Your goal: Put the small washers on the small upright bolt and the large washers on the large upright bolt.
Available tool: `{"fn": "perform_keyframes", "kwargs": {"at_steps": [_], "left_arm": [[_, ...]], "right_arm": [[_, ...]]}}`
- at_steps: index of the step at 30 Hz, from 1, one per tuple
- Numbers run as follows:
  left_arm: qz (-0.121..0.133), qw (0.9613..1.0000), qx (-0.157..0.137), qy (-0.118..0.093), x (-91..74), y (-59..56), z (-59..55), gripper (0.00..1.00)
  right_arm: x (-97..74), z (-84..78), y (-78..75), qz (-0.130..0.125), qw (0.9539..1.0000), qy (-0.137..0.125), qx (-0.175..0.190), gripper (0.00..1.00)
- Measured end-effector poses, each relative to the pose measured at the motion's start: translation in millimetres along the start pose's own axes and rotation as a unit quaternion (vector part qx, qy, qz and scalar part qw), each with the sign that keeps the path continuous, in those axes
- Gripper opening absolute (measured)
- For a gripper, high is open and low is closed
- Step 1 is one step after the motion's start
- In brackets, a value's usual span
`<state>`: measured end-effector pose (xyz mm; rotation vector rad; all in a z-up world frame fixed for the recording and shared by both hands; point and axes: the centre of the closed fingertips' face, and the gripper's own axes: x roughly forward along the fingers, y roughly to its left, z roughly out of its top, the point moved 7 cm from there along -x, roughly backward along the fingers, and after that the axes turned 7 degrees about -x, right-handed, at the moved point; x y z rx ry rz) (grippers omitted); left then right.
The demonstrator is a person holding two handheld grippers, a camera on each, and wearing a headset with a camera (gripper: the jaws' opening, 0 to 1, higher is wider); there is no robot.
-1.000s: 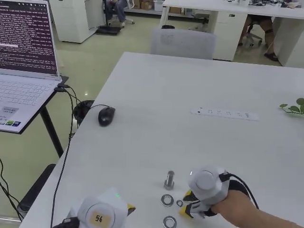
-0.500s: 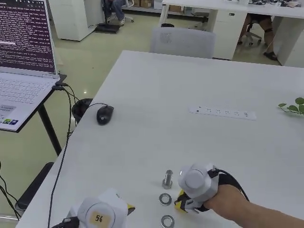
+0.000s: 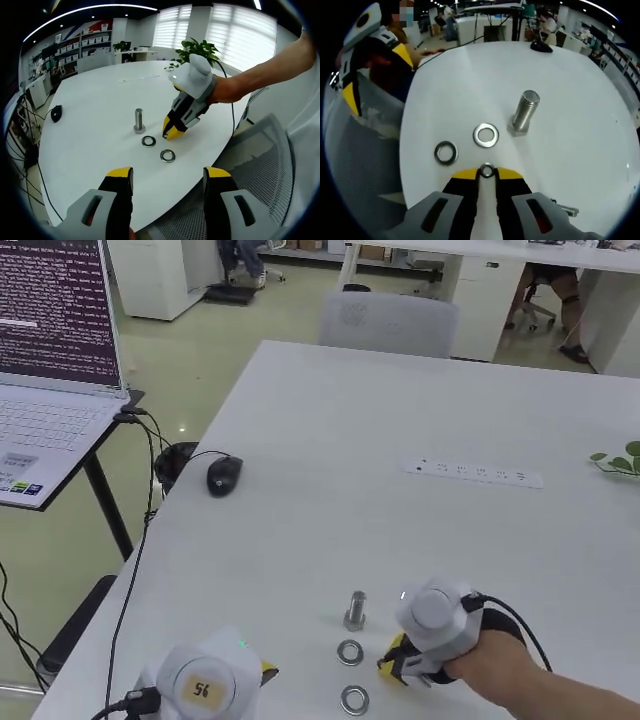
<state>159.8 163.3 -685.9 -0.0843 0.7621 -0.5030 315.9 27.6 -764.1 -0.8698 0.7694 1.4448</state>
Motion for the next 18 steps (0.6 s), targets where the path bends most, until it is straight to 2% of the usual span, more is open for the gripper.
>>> {"fn": "perform_keyframes", "kwargs": {"at_steps": [2, 12, 18], "left_arm": [[-0.002, 1.0000, 0.001, 0.001, 0.4, -1.7, 0.5, 0.56], [-0.002, 1.0000, 0.003, 0.001, -0.2, -2.0, 0.4, 0.56], [-0.003, 1.0000, 0.003, 0.002, 0.9, -3.7, -0.4, 0.56]], "right_arm": [[-0.4, 1.0, 1.1, 0.001, 1.0000, -0.002, -0.005, 0.14], [-1.9, -0.3, -0.1, 0.011, 0.9984, 0.023, -0.050, 0.18], [-1.6, 2.6, 2.4, 0.011, 0.9970, 0.035, -0.067, 0.15]]}}
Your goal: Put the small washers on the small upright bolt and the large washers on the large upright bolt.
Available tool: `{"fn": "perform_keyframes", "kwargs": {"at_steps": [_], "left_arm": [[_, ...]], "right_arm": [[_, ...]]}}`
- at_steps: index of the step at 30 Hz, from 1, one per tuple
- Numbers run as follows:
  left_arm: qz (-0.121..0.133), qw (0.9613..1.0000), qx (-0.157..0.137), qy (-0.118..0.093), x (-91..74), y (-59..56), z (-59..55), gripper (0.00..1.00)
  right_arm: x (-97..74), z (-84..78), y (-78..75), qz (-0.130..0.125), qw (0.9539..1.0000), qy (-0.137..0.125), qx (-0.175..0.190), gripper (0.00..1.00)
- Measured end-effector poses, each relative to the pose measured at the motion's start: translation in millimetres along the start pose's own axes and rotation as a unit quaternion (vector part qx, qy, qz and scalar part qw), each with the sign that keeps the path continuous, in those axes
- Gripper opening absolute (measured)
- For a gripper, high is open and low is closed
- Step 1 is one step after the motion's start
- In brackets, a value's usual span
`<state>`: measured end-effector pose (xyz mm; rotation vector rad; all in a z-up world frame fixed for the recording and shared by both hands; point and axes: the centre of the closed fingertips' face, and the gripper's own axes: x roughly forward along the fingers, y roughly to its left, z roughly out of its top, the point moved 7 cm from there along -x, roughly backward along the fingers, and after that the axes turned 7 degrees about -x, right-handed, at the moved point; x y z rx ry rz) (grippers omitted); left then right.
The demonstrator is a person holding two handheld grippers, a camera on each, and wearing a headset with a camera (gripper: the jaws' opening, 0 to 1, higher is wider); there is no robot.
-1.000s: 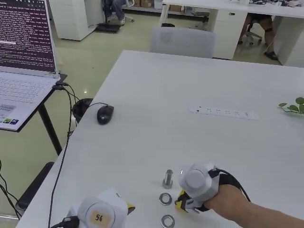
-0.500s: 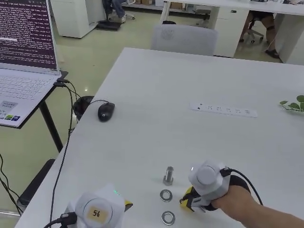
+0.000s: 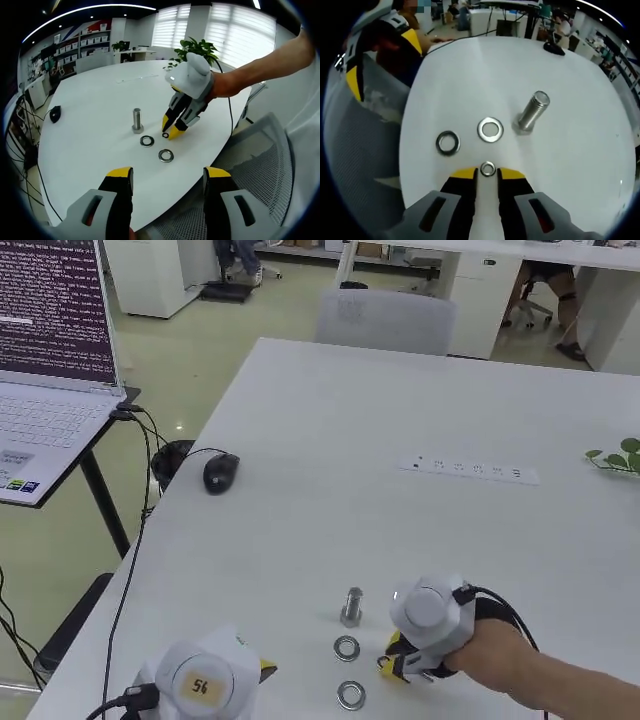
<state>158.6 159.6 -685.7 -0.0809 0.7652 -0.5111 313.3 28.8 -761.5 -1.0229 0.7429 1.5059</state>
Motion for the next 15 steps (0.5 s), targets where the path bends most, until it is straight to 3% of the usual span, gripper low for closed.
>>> {"fn": "perform_keyframes", "kwargs": {"at_steps": [5, 15], "left_arm": [[-0.004, 1.0000, 0.003, -0.001, 3.2, -3.3, 2.4, 0.56], [0.004, 1.0000, -0.001, -0.002, -2.5, 3.2, 0.7, 0.56]], "right_arm": [[0.5, -1.0, -0.5, -0.005, 1.0000, 0.000, -0.001, 0.14], [-2.4, -7.7, 2.3, -0.018, 0.9973, -0.029, 0.065, 0.13]]}}
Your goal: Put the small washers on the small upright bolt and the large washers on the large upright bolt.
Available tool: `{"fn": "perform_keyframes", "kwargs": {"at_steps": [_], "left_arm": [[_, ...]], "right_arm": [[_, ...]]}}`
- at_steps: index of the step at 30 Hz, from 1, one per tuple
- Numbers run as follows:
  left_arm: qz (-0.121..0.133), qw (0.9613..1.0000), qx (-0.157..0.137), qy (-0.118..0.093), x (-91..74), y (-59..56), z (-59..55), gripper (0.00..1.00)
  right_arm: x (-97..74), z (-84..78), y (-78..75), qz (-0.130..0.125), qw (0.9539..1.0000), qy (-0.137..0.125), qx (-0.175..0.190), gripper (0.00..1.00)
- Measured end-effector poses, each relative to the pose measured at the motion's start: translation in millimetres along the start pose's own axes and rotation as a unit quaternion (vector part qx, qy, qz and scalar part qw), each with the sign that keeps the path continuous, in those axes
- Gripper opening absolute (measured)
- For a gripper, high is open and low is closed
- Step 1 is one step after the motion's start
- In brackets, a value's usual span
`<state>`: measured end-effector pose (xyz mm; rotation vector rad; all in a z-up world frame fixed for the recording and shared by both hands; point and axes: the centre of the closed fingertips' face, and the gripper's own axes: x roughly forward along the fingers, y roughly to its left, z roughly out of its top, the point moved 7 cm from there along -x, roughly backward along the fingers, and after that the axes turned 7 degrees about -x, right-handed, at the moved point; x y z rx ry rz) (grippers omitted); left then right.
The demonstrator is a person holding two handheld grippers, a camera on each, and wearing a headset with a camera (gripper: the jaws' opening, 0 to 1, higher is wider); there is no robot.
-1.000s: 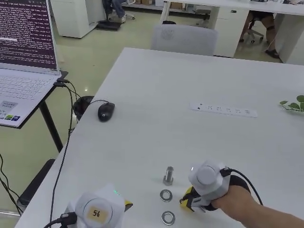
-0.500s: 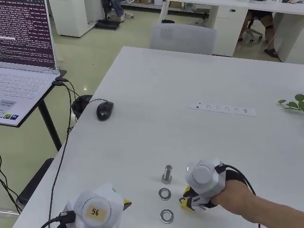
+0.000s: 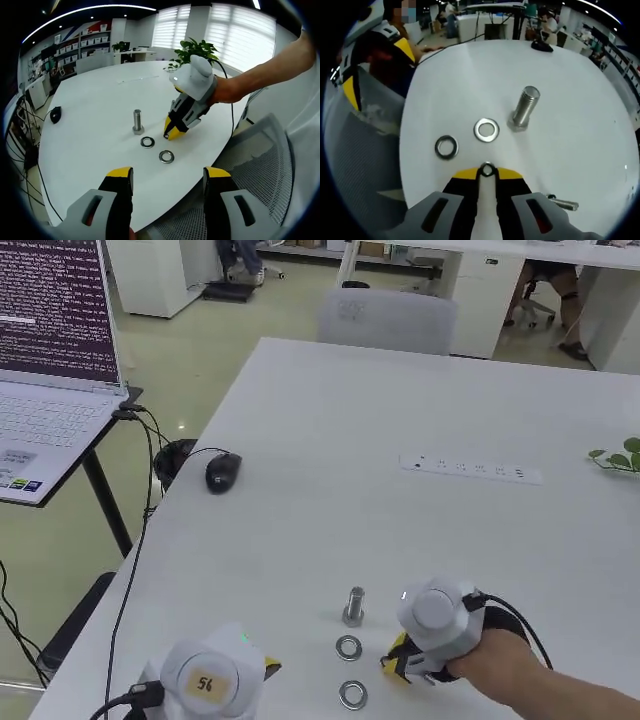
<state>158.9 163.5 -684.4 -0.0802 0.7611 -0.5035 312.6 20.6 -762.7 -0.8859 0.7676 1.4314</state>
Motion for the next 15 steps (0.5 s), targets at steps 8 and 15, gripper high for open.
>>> {"fn": "perform_keyframes", "kwargs": {"at_steps": [8, 15], "left_arm": [[0.003, 1.0000, -0.003, 0.001, -0.9, 1.7, -0.2, 0.56], [-0.004, 1.0000, 0.000, 0.001, 2.4, -1.7, 2.2, 0.56]], "right_arm": [[-12.2, -8.0, -0.9, -0.018, 0.9989, -0.022, 0.037, 0.13], [-39.5, -22.6, -2.8, -0.055, 0.9951, -0.042, 0.071, 0.13]]}}
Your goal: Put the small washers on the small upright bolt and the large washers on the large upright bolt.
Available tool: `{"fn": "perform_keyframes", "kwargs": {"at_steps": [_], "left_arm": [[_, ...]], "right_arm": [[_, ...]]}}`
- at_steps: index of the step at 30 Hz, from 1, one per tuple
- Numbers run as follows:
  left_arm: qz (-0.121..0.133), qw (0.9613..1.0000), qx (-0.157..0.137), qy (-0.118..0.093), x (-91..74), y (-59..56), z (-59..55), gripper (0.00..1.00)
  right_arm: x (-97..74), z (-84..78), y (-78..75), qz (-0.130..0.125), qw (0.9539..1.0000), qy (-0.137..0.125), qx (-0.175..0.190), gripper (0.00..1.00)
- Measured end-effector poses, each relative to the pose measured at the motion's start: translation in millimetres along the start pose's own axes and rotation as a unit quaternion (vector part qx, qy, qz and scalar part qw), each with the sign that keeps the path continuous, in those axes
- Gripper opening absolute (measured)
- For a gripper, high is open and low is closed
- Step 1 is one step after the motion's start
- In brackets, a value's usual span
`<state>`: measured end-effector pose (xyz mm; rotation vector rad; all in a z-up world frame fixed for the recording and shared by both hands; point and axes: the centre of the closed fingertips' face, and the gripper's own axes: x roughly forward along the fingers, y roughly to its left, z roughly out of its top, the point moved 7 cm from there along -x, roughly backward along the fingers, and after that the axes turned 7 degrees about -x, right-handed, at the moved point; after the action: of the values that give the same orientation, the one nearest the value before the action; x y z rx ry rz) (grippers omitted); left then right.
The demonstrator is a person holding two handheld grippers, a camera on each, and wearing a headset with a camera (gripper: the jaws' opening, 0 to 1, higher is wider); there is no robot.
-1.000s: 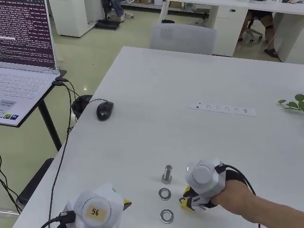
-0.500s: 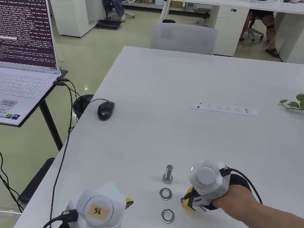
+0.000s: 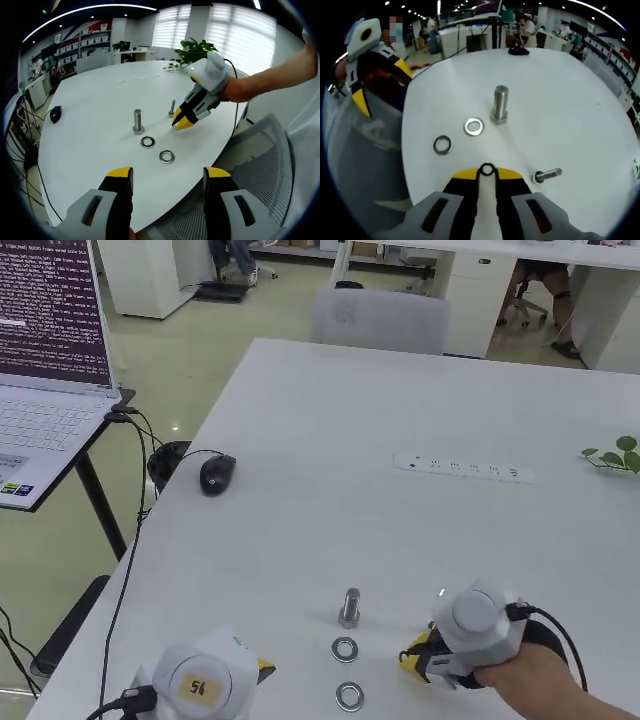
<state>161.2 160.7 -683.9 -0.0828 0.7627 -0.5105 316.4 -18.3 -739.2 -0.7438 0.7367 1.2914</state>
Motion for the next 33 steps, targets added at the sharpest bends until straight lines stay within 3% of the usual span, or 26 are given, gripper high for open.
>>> {"fn": "perform_keyframes", "kwargs": {"at_steps": [7, 15, 25, 33], "left_arm": [[-0.006, 1.0000, 0.006, 0.000, 3.7, -1.9, 3.4, 0.56], [-0.010, 0.9999, 0.012, 0.001, 5.9, -3.7, 5.9, 0.56], [-0.008, 0.9999, 0.012, -0.005, 5.1, -4.5, 10.0, 0.56], [-0.005, 0.9999, 0.009, -0.010, 4.7, -4.1, 12.1, 0.56]], "right_arm": [[-32.9, -22.0, -20.2, -0.047, 0.9981, -0.002, 0.039, 0.13], [-55.0, -14.5, -49.2, -0.077, 0.9959, -0.012, 0.046, 0.13], [-51.4, 6.6, -61.9, -0.065, 0.9977, -0.008, 0.017, 0.13], [-40.7, 8.7, -60.9, -0.044, 0.9988, 0.020, -0.002, 0.13]]}}
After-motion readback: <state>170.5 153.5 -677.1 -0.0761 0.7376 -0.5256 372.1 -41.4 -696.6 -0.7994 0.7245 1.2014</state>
